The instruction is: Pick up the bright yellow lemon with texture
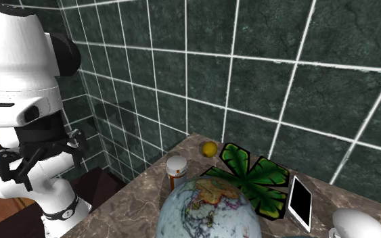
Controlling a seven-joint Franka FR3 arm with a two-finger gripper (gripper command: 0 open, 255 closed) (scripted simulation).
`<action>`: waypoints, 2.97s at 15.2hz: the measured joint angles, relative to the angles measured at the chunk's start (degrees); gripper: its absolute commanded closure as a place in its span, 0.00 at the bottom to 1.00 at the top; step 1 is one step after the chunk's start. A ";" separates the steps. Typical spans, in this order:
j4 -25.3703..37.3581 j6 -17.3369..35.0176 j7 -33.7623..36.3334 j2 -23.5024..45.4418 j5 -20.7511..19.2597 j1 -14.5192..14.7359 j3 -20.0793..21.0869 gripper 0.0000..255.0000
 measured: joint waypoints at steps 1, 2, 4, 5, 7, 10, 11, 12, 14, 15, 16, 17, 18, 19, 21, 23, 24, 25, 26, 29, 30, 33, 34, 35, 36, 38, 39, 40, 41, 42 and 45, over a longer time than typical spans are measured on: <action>0.00 0.00 0.00 0.00 0.00 0.00 0.00 0.00; 0.19 0.46 0.25 0.65 0.46 0.19 0.24 0.00; -0.24 2.27 1.16 2.04 2.10 0.92 1.12 0.00; 0.00 2.99 1.63 2.95 2.99 1.32 1.61 0.00; 0.16 5.05 2.83 5.02 4.97 2.22 2.88 0.00; 1.03 7.89 4.50 8.36 7.88 3.59 4.82 0.00; 1.64 8.94 5.08 9.86 8.78 4.00 5.51 0.00; 2.16 9.84 5.79 11.11 9.75 4.50 6.31 0.00; 2.97 11.78 6.49 13.45 11.32 5.27 7.37 0.00; 2.89 12.94 6.95 14.32 12.16 5.73 8.01 0.00; 4.09 13.69 7.22 16.02 12.74 6.00 8.49 0.00; 5.11 14.20 7.61 17.30 13.43 6.37 9.04 0.00; 5.27 15.37 7.92 18.39 14.15 6.77 9.60 0.00; 6.02 16.12 8.41 19.60 14.84 7.19 10.26 0.00; 7.77 18.17 9.24 22.80 15.94 7.87 11.58 0.00; 9.42 19.56 10.13 25.14 17.06 8.67 12.82 0.00; 10.55 20.38 10.51 26.74 17.48 8.98 13.44 0.00; 11.68 21.19 10.87 28.34 17.82 9.28 14.04 0.00; 13.11 21.61 11.20 29.88 18.12 9.55 14.55 0.00; 17.05 23.81 12.64 34.89 18.69 10.58 16.52 0.00; 17.97 24.59 12.71 36.24 18.92 10.84 16.92 0.00; 23.04 26.26 14.70 41.72 18.72 12.11 19.01 0.00; 24.08 26.82 15.11 42.92 18.81 12.52 19.52 0.00; 25.75 27.46 15.65 44.79 18.57 12.97 20.12 0.00; 26.86 27.54 15.89 45.76 18.54 13.23 20.41 0.00; 27.21 28.57 16.01 46.93 18.39 13.49 20.70 0.00; 27.00 29.20 16.00 47.33 18.32 13.57 20.77 0.00; 26.49 29.83 15.88 47.46 18.36 13.60 20.80 0.00; 25.66 30.61 15.66 47.43 18.48 13.61 20.81 0.00; 25.18 31.34 15.50 47.70 18.44 13.62 20.82 0.00; 23.35 33.03 15.12 47.59 18.70 13.67 20.87 1.00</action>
